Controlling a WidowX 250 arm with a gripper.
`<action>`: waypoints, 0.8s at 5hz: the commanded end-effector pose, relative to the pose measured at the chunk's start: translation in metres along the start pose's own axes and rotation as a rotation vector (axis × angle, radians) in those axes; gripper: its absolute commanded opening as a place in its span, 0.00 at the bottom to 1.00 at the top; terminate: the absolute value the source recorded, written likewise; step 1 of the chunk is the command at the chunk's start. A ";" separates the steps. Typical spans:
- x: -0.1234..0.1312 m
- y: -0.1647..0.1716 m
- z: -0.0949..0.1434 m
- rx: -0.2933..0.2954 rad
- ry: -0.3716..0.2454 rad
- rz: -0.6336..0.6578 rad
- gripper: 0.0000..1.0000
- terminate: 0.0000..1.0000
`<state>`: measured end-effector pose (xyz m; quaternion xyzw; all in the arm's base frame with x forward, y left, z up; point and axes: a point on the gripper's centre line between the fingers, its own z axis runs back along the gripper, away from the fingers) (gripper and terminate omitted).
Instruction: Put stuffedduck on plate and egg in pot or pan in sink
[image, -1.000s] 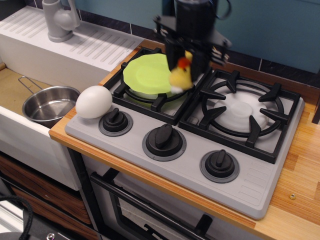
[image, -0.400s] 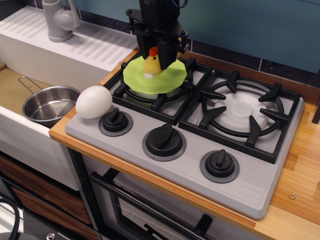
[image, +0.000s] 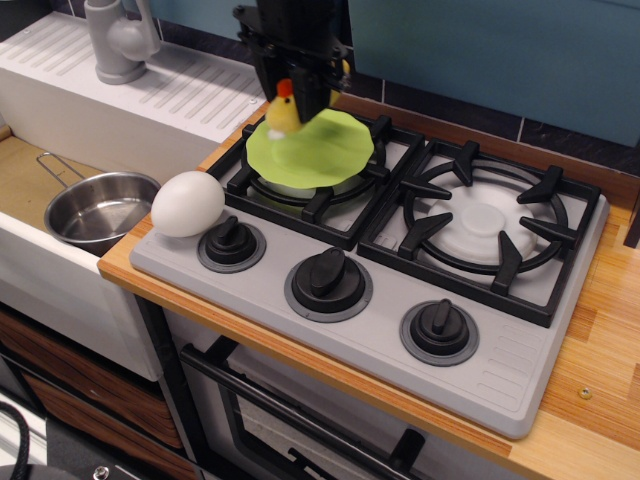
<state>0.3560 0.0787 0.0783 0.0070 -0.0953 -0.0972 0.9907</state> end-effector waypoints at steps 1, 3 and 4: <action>0.009 -0.001 0.015 0.034 -0.035 -0.005 1.00 0.00; 0.006 -0.018 0.026 0.033 -0.005 0.025 1.00 0.00; 0.002 -0.020 0.033 0.037 0.005 0.023 1.00 0.00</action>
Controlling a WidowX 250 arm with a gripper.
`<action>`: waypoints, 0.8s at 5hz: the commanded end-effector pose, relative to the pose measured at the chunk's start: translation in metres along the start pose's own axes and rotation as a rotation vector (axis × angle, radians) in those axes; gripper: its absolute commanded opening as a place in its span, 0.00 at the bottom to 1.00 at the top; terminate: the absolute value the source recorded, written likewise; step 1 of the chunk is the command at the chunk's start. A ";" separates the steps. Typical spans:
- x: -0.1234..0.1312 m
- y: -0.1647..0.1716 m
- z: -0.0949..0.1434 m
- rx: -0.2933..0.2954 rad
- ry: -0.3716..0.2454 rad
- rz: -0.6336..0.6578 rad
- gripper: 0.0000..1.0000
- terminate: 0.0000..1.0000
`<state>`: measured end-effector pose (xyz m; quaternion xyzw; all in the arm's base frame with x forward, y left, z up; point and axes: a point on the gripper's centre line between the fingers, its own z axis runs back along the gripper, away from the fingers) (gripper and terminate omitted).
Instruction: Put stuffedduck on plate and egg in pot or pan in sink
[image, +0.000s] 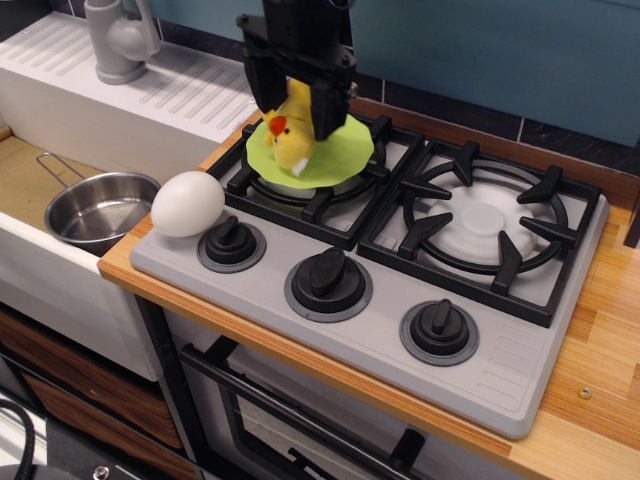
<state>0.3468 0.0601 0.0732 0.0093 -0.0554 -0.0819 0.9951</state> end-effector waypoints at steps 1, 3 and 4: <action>0.001 0.004 0.045 0.031 -0.055 -0.022 1.00 0.00; -0.009 0.020 0.052 -0.008 -0.058 -0.092 1.00 0.00; -0.009 0.020 0.052 -0.008 -0.058 -0.092 1.00 0.00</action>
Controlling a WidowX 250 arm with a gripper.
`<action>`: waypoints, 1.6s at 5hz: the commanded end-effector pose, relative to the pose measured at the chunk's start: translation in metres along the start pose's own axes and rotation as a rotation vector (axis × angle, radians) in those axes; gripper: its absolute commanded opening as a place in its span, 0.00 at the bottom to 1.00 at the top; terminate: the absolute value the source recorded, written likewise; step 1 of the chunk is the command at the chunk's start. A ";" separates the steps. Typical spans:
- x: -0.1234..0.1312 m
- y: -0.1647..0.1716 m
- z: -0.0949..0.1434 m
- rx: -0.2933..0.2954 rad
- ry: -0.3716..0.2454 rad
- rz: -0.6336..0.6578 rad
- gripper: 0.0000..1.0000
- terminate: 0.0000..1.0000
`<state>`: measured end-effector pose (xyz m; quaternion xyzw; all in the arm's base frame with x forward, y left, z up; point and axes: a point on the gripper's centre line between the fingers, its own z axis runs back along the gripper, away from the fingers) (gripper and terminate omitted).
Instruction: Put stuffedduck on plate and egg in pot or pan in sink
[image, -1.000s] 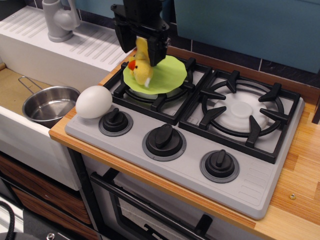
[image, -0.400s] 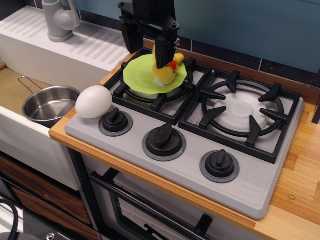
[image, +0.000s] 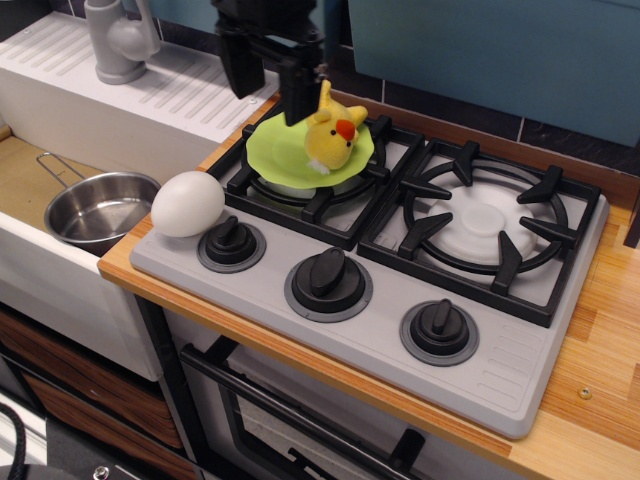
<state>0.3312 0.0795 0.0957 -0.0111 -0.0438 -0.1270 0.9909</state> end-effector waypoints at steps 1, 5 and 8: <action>0.006 0.002 0.029 0.042 -0.075 -0.005 1.00 0.00; -0.028 0.021 0.042 0.127 -0.085 0.003 1.00 0.00; -0.043 0.037 0.037 0.136 -0.108 0.068 1.00 0.00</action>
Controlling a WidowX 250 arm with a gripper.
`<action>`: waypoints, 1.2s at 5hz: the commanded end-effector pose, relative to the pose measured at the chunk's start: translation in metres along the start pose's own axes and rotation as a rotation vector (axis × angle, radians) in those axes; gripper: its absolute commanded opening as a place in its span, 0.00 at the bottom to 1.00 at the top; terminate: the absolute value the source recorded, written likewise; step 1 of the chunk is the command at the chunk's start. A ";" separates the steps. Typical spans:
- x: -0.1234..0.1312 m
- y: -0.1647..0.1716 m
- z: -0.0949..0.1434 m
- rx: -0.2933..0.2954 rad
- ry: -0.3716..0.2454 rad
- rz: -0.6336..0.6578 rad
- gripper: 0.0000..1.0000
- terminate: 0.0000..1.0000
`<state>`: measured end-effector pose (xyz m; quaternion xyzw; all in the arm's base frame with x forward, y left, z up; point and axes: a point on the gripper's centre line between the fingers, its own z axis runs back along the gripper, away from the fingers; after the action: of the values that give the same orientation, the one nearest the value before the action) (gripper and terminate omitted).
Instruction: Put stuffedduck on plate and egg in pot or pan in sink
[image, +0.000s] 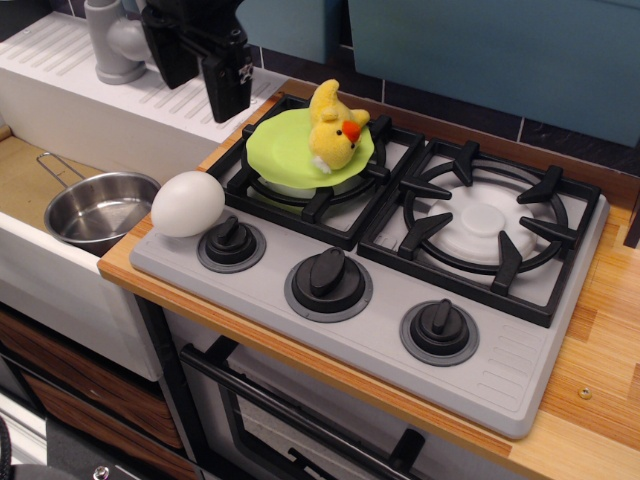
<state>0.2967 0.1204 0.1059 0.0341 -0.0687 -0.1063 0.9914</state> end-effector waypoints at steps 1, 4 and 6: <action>-0.007 0.012 0.018 0.014 -0.064 0.073 1.00 0.00; -0.020 0.008 0.005 0.043 -0.060 0.132 1.00 0.00; -0.023 0.004 -0.005 0.038 -0.061 0.158 1.00 0.00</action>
<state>0.2715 0.1282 0.0782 0.0277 -0.0764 -0.0281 0.9963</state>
